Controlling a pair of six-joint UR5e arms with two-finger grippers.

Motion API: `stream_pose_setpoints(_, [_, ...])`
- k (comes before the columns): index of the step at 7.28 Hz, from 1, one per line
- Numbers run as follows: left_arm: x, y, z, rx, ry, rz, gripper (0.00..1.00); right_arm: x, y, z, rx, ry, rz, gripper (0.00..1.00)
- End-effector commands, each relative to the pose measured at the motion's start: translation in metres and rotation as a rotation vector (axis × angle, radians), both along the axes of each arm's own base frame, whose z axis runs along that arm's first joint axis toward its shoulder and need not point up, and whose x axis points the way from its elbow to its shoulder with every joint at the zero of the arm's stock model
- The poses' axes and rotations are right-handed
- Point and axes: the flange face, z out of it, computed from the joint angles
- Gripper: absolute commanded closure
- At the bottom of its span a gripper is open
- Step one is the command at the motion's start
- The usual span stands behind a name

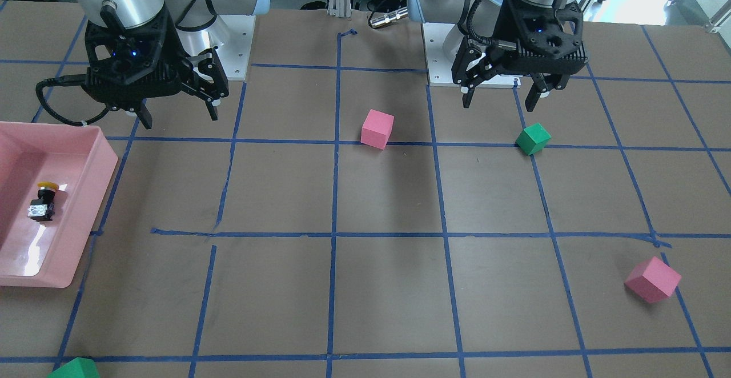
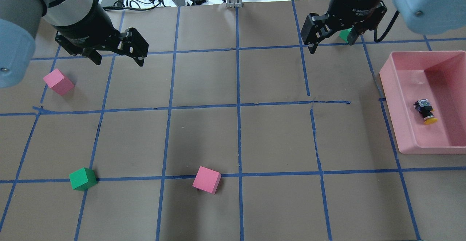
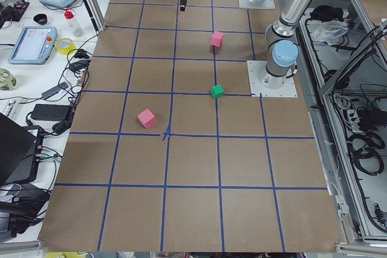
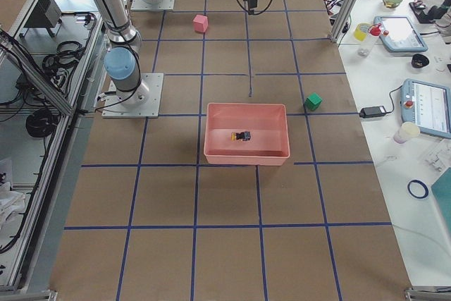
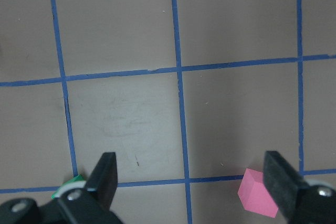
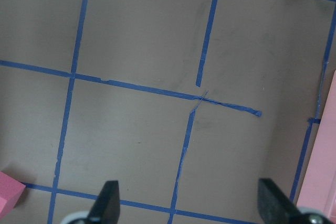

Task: Align button upright
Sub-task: 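Move the right gripper toward the pink tray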

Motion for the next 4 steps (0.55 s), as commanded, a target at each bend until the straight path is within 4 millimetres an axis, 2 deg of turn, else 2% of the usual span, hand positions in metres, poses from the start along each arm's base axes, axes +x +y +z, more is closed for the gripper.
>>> stream_pose_setpoints(1, [-0.0004, 0.0006, 0.0001, -0.001, 0.0, -0.001, 0.0, -0.002, -0.0001, -0.0025, 0.005, 0.005, -0.002, 0.0])
stream_pose_setpoints(4, [-0.0002, 0.0013, -0.0007, 0.001, -0.001, -0.001, 0.0, -0.0075, -0.0011, -0.0018, 0.009, 0.013, -0.007, 0.0])
